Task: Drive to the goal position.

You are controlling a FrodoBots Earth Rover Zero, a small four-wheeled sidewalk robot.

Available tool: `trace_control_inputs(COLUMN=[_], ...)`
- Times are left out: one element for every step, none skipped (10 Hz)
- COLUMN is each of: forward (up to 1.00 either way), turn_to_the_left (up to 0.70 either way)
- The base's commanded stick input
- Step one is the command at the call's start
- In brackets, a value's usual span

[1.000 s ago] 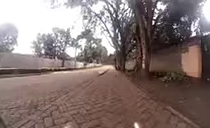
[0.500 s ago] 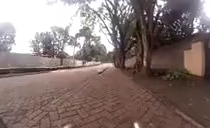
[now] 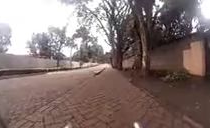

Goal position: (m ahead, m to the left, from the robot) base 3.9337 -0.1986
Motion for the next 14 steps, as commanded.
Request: trace_control_inputs(forward=[0.50,0.50,0.50,0.50,0.50,0.50,0.50,0.50,0.50,0.50,0.50,0.50,0.50,0.50], turn_to_the_left=[0.00,0.00,0.00,0.00,0.00,0.00,0.00,0.00,0.00,0.00,0.00,0.00,0.00,0.06])
